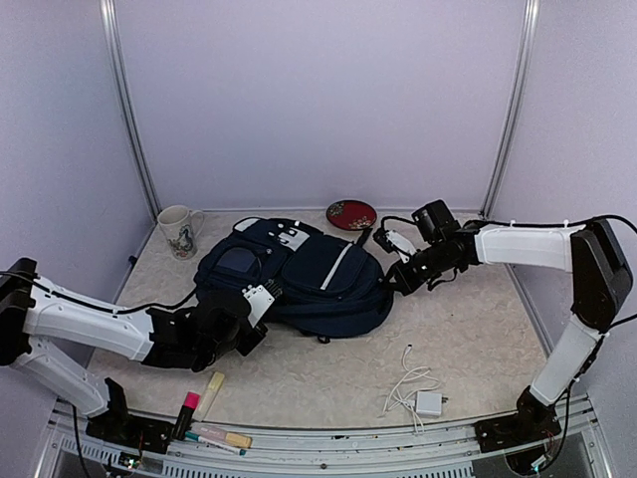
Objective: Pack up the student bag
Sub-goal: Hold the student bag at the center of the board.
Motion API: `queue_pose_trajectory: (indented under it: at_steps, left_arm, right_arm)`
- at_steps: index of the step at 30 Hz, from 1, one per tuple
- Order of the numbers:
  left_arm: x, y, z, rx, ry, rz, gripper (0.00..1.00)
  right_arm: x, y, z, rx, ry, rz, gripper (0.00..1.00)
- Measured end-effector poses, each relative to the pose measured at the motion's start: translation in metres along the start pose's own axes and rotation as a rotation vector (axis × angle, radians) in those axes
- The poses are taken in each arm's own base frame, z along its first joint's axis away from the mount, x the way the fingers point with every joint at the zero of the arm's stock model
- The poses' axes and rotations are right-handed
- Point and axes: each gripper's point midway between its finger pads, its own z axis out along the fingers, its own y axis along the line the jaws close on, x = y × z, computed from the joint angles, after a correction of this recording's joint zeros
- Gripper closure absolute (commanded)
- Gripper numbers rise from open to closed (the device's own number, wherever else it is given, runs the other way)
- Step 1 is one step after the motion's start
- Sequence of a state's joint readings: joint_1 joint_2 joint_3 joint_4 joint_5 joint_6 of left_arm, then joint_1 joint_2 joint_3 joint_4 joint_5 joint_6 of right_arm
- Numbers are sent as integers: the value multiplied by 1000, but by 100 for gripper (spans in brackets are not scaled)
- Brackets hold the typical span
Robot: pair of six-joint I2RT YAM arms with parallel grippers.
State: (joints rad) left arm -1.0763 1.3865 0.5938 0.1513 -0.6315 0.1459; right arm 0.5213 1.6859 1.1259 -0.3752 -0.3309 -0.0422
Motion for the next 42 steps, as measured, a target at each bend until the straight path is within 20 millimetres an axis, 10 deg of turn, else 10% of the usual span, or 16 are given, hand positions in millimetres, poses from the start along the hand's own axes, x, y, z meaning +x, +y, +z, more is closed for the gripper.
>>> queue_pose_trajectory:
  at_steps: [4,8,15,20,28,36,42]
  left_arm:
    - [5,23,1,-29,7,-93,16]
    - [-11,9,-24,112,-108,-131,4]
    - [-83,-31,-90,383,-435,-126,30]
    - [-96,-66,-64,411,-351,-34,57]
    - [-56,-110,-25,354,-176,158,58]
    - [-77,-122,-18,343,-206,248,74]
    - [-73,-133,0,327,-169,331,64]
  right_arm:
    - [13,22,0,-88,-67,23,100]
    - [34,46,2,-153,-74,72,100]
    - [31,114,10,-289,-89,52,100]
    - [27,139,11,-335,-96,49,100]
    - [23,145,9,-360,-100,108,100]
    - [24,147,9,-364,-93,135,100]
    - [24,147,10,-358,-93,140,100]
